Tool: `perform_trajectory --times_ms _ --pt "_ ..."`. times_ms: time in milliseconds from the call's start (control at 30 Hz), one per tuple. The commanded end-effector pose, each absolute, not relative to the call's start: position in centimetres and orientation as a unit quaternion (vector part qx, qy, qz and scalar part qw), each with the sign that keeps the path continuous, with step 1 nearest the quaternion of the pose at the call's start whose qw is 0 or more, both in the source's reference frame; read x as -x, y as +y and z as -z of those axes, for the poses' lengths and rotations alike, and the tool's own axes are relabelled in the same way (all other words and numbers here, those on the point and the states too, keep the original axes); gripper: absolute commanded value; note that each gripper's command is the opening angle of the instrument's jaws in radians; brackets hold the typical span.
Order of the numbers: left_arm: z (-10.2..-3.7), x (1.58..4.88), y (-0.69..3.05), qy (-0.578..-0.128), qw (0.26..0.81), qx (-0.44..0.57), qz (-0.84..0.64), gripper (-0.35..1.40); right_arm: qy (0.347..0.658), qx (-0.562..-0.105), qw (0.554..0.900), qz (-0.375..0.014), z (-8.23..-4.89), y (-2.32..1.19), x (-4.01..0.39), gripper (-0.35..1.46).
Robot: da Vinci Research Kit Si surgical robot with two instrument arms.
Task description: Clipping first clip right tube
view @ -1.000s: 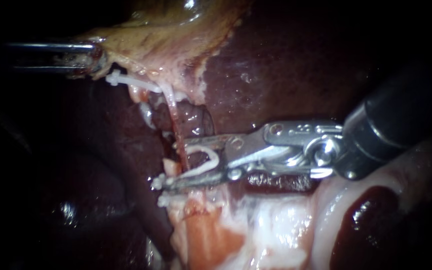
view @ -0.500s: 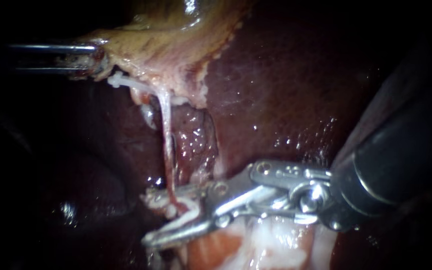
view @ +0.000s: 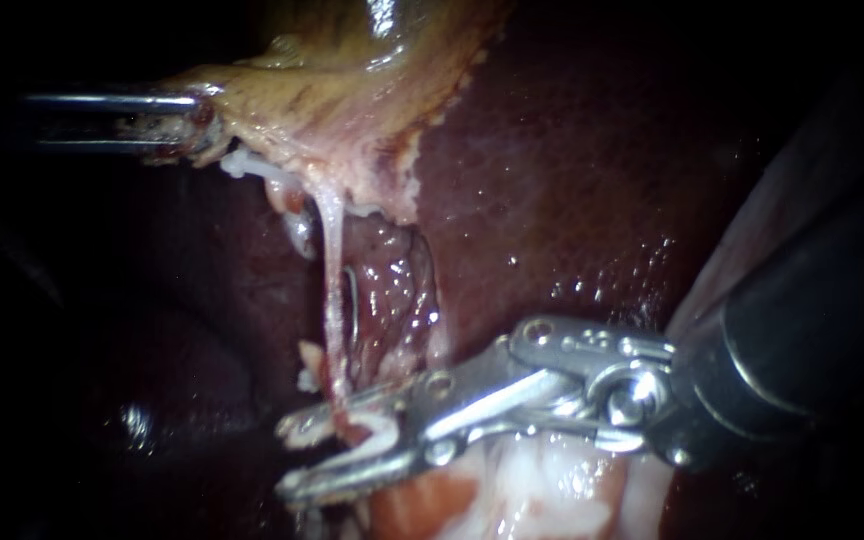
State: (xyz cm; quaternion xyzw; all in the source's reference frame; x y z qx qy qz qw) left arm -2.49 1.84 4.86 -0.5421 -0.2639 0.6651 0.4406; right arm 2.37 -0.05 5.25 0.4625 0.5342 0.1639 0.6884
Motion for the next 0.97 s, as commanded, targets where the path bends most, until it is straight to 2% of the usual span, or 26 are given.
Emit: perform_trajectory --times_ms 33,133,333,533,967 --pt "-4.86 2.49 1.84 -0.264 0.441 0.542 -0.665 -0.35 0.534 -0.463 0.688 -0.165 -5.26 -0.03 -2.36 0.01" --pt "-4.86 2.49 1.84 -0.264 0.441 0.542 -0.665 -0.35 0.534 -0.463 0.688 -0.166 -5.28 0.01 -2.34 -0.07" --pt "-4.87 2.5 1.83 -0.264 0.44 0.542 -0.665 -0.35 0.516 -0.485 0.68 -0.192 -5.3 0.05 -2.29 -0.35" --pt "-4.88 2.51 1.82 -0.265 0.439 0.543 -0.665 -0.35 0.497 -0.486 0.692 -0.193 -5.3 0.04 -2.23 -0.35" --pt "-4.91 2.53 1.82 -0.264 0.439 0.543 -0.666 -0.35 0.498 -0.483 0.693 -0.196 -5.35 0.05 -2.22 -0.35"
